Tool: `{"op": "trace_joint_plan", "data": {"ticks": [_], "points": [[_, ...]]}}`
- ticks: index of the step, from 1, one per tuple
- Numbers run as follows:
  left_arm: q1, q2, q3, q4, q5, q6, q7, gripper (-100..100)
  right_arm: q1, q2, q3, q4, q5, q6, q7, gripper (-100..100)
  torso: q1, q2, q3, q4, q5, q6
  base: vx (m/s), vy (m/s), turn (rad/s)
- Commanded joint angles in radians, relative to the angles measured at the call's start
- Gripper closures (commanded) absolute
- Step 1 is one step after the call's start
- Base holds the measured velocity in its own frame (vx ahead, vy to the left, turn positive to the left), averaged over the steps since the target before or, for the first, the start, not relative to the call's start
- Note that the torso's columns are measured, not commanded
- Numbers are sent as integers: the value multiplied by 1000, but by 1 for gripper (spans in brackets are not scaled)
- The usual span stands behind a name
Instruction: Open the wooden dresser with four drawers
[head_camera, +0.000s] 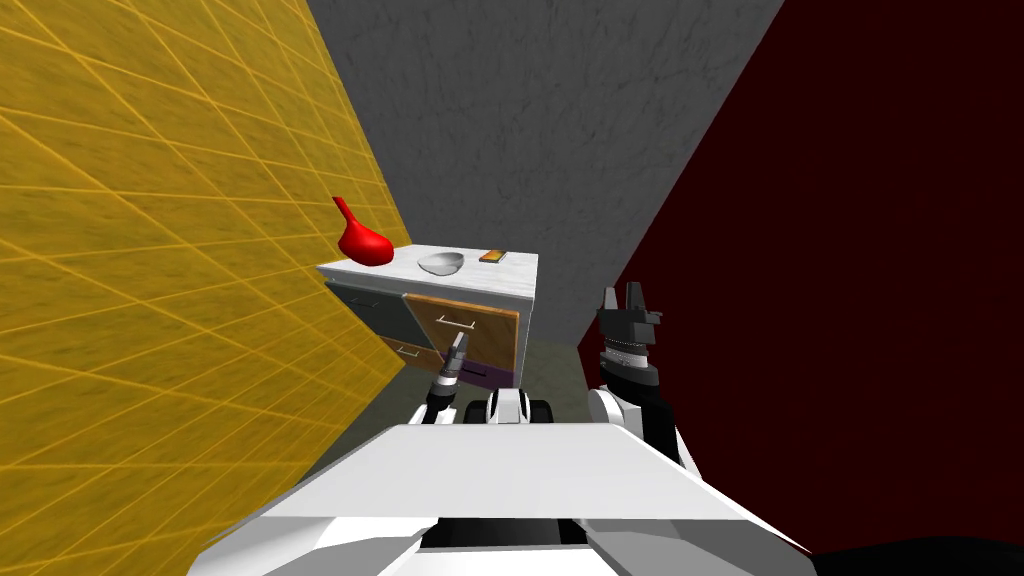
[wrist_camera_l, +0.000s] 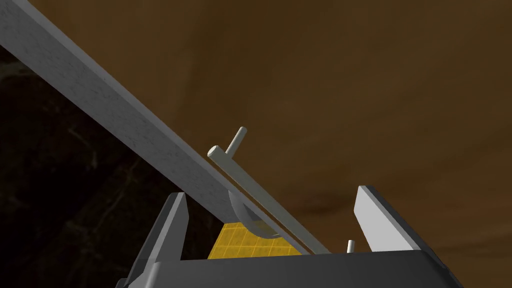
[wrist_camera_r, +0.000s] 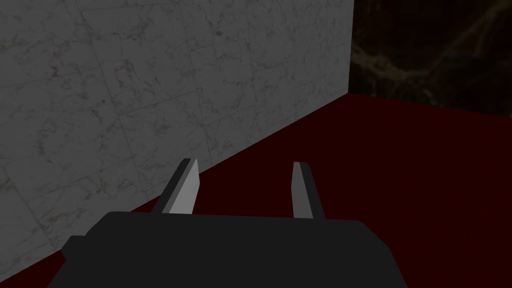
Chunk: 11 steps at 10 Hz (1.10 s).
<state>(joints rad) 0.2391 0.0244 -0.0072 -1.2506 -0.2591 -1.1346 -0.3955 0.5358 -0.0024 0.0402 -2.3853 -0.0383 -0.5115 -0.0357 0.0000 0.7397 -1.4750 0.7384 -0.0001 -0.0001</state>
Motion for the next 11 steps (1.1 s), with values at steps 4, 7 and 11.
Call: {"op": "trace_joint_plan", "data": {"ticks": [4, 7, 11], "points": [[-113, 3, 160, 95, -74, -7, 20, -100, 0, 0, 0, 0, 0, 0, 0, 0, -1, -1, -1, 0, 0, 1, -79, 3, -145], [-170, 4, 243, 143, -112, -10, 30, -100, 0, 0, 0, 0, 0, 0, 0, 0, 0, -1, -1, 0, 0, 1, -76, 7, -160], [-226, 6, 359, 190, -149, -13, 40, -100, 0, 0, 0, 0, 0, 0, 0, 0, 0, -1, 0, 0, 0, 0, -54, -5, -103]]}}
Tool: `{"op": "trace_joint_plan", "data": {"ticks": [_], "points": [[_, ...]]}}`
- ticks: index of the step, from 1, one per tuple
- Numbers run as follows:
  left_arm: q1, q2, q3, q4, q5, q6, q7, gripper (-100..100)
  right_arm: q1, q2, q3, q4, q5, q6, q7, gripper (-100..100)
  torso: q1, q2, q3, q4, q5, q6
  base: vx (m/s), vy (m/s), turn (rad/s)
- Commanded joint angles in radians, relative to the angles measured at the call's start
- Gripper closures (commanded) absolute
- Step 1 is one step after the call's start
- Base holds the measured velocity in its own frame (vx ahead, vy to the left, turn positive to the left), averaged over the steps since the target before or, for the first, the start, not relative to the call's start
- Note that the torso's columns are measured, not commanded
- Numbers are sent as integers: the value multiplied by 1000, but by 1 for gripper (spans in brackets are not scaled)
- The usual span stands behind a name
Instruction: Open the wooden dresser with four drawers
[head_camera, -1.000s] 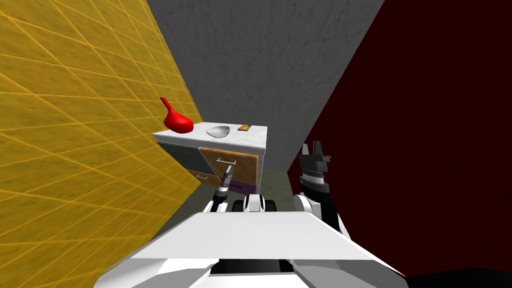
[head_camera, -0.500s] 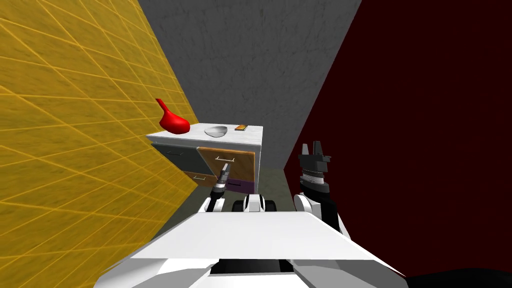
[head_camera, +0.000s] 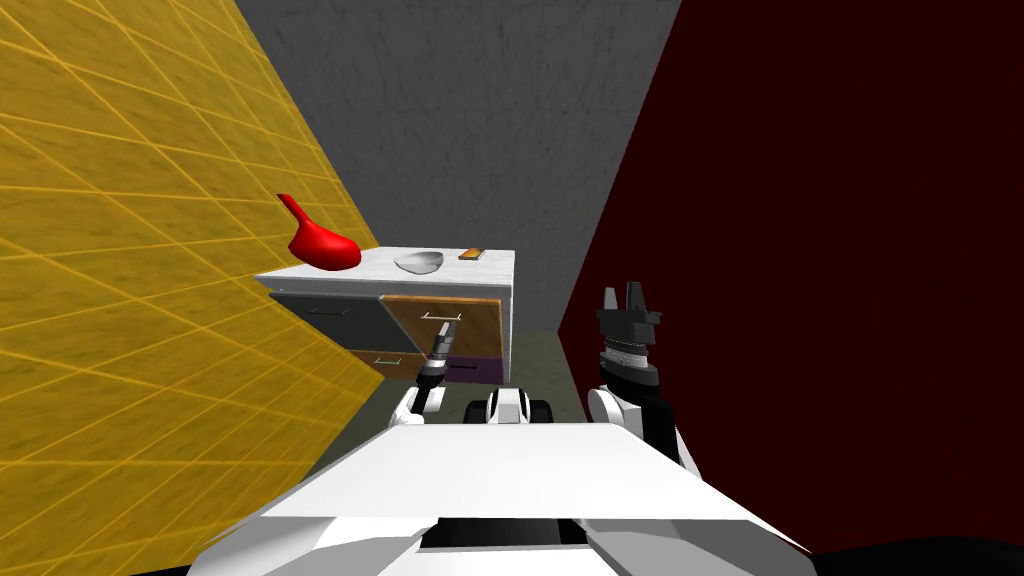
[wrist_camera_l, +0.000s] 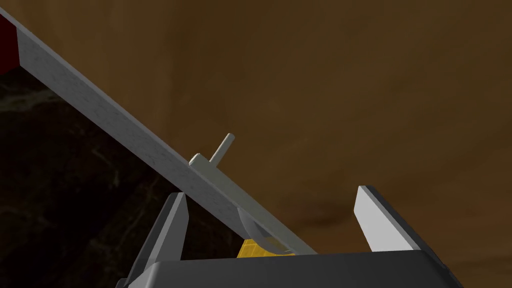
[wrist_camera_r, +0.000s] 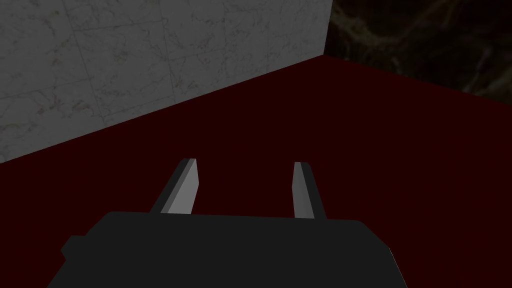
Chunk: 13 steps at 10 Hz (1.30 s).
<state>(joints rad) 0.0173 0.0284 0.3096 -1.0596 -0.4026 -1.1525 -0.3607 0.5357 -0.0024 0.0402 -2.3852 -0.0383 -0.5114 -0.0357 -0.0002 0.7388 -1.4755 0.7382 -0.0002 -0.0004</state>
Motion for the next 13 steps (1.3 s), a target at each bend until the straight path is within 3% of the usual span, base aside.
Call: {"op": "trace_joint_plan", "data": {"ticks": [1, 3, 4, 6, 7, 9, 10, 12, 13], "points": [[-50, 3, 74, 39, -42, 1, 16, -100, 0, 0, 0, 0, 0, 0, 0, 0, 1, -2, -1, 0, 0, 0, -74, -1, -294], [-61, 3, 132, 47, -42, 1, 16, -100, 0, 0, 0, 0, 0, 0, 0, 0, 0, 0, 0, 0, 0, 0, -71, -8, -66], [-115, 5, 166, 95, -80, -2, 26, -100, 0, 0, 0, 0, 0, 0, 0, 0, 1, -2, -1, 0, 0, 0, -96, 0, -238], [-117, 5, 222, 95, -80, -2, 26, -100, 0, 0, 0, 0, 0, 0, 0, 0, 0, 0, 0, 0, 0, 0, -60, -3, -107], [-172, 6, 255, 142, -117, -5, 36, -100, 0, 0, 0, 0, 0, 0, 0, 0, 1, -3, -2, -1, 0, 0, -74, -24, -232], [-174, 6, 312, 142, -117, -5, 36, -100, 0, 0, 0, 0, 0, 0, 0, 0, -1, -2, -1, 0, 0, 3, -62, -12, -95], [-226, 8, 346, 190, -154, -8, 46, -100, 0, 0, 0, 0, 0, 0, 0, 0, 0, -4, -2, -1, 0, 1, -83, 3, -219], [-231, 8, 402, 190, -154, -8, 46, -100, 0, 0, 0, 0, 0, 0, 0, 0, -1, -1, -1, 0, 0, 3, -65, -6, -111], [-278, 9, 435, 237, -191, -12, 56, -100, 0, 0, 0, 0, 0, 0, 0, 0, -1, -4, -2, -1, 0, 1, -71, -26, -260]]}}
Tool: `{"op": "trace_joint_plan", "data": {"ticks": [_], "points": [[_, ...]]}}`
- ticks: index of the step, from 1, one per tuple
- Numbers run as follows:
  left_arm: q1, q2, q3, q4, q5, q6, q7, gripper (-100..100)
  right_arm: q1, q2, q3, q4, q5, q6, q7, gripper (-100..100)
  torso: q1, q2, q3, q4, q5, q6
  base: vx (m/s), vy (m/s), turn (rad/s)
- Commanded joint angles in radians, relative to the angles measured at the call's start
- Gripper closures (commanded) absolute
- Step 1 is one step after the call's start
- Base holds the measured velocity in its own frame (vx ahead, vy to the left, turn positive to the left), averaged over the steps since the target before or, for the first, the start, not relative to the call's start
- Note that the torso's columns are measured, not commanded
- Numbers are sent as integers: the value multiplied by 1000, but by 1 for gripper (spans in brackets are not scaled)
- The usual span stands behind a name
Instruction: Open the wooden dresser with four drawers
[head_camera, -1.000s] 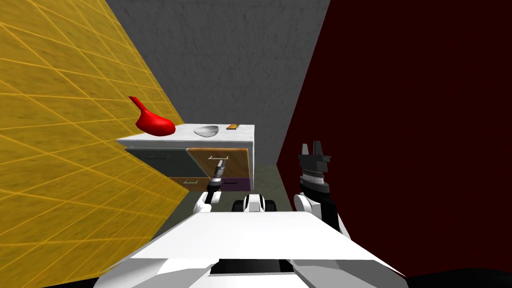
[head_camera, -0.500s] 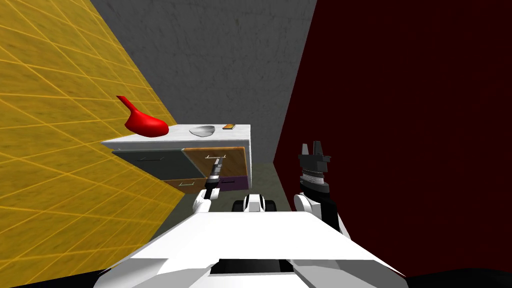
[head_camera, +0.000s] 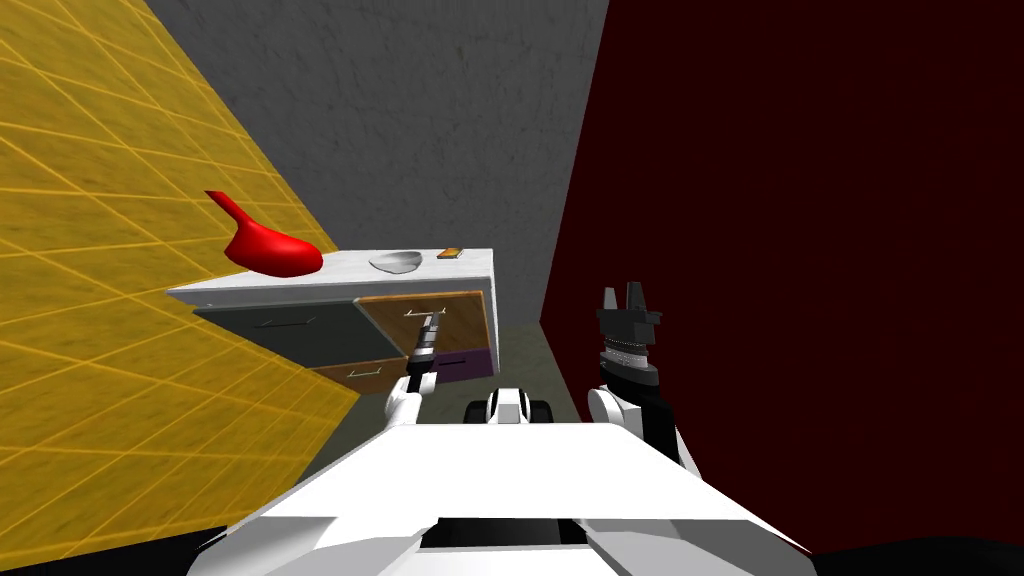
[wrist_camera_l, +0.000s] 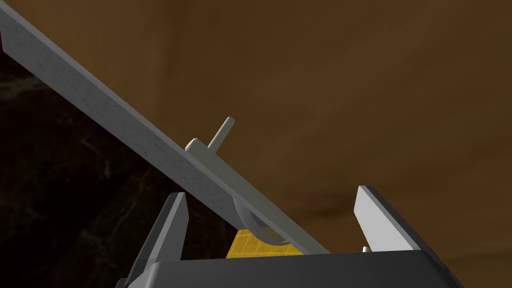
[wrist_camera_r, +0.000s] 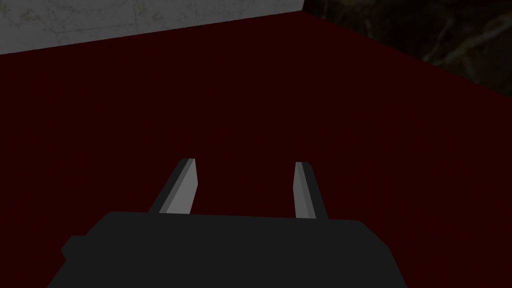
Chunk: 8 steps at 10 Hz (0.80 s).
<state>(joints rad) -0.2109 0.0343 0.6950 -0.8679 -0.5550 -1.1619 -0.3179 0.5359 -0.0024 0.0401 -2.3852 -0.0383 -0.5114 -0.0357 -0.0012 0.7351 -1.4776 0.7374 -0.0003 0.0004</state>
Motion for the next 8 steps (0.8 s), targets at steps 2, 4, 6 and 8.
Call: {"op": "trace_joint_plan", "data": {"ticks": [2, 4, 6, 8], "points": [[-59, 4, 107, 46, -39, -2, 13, -100, 0, 0, 0, 0, 0, 0, 0, 0, -2, 0, 0, 0, 0, 4, -62, -20, -82], [-115, 5, 170, 91, -76, -6, 24, -100, 0, 0, 0, 0, 0, 0, 0, 0, 0, 0, 0, 0, 1, 5, -80, -18, -203], [-110, 5, 179, 87, -74, -2, 24, -100, 0, 0, 0, 0, 0, 0, 0, 0, 0, -1, -1, 0, 0, 1, -28, -12, -12], [-59, 4, 107, 46, -39, -2, 13, 100, 1, 0, 0, 0, 0, 0, 0, 0, 4, -3, -2, -1, 1, -2, 91, 22, 242]]}}
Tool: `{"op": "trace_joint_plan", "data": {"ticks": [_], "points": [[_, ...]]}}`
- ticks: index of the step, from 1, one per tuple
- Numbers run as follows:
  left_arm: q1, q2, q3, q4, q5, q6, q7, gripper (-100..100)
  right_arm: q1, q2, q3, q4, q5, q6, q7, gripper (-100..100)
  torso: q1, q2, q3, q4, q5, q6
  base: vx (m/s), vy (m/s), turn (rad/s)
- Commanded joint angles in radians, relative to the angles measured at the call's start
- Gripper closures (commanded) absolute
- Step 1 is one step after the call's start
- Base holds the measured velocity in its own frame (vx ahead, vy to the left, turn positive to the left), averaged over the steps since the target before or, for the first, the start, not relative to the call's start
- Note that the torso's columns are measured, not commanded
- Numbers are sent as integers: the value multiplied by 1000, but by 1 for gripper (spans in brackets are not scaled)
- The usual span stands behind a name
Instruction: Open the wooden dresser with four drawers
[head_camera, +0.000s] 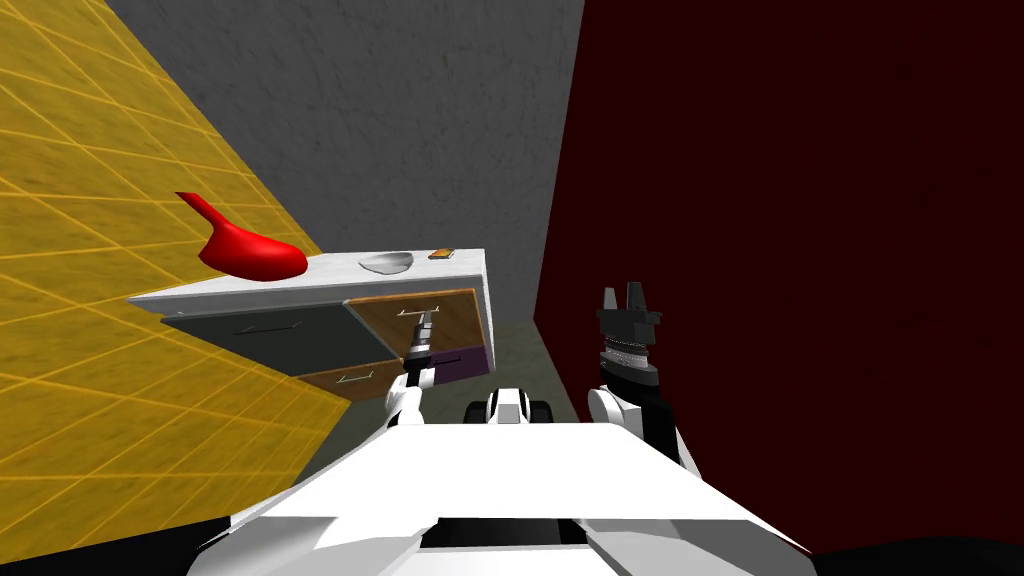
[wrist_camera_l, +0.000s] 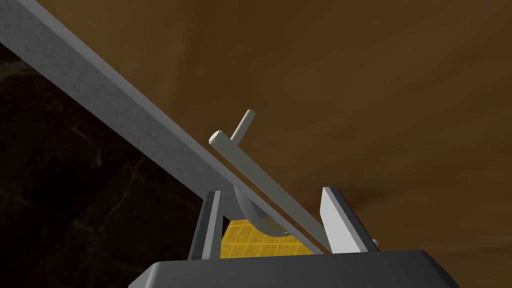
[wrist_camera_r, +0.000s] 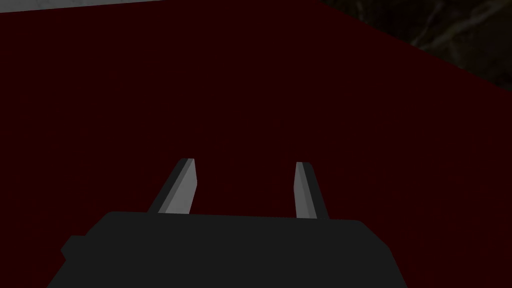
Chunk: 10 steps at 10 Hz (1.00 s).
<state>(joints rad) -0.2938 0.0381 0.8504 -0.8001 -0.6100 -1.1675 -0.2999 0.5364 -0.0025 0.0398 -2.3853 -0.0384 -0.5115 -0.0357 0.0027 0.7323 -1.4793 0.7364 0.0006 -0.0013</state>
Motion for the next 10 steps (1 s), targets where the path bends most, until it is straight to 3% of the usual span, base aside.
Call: {"op": "trace_joint_plan", "data": {"ticks": [1, 3, 4, 6, 7, 9, 10], "points": [[63, -2, -78, -50, 53, 7, -15, 100, 0, 0, 0, 0, 0, 0, 0, 0, -1, 0, 0, 1, -1, 3, 131, 36, 326], [81, -2, -137, -70, 53, 7, -15, 100, 0, 0, 0, 0, 0, 0, 0, 0, -2, 3, 1, 1, 0, 2, 72, 16, 72], [130, -3, -165, -114, 91, 10, -25, 100, 0, 0, 0, 0, 0, 0, 0, 0, -4, 5, 3, 2, -1, 7, 70, 30, 218], [137, -3, -227, -117, 91, 10, -25, 100, 0, 0, 0, 0, 0, 0, 0, 0, -4, 3, 1, 1, -1, 3, 64, 3, 88], [188, -5, -258, -165, 128, 13, -35, 100, 0, 0, 0, 0, 0, 0, 0, 0, -4, 6, 3, 2, -1, 3, 69, 7, 284], [194, -5, -318, -165, 128, 13, -35, 100, 0, 0, 0, 0, 0, 0, 0, 0, -3, 4, 2, 1, 0, 2, 64, 10, 72], [250, -6, -353, -212, 165, 16, -45, 100, 0, 0, 0, 0, 0, 0, 0, 0, -3, 6, 4, 2, -1, 2, 90, 11, 251]]}}
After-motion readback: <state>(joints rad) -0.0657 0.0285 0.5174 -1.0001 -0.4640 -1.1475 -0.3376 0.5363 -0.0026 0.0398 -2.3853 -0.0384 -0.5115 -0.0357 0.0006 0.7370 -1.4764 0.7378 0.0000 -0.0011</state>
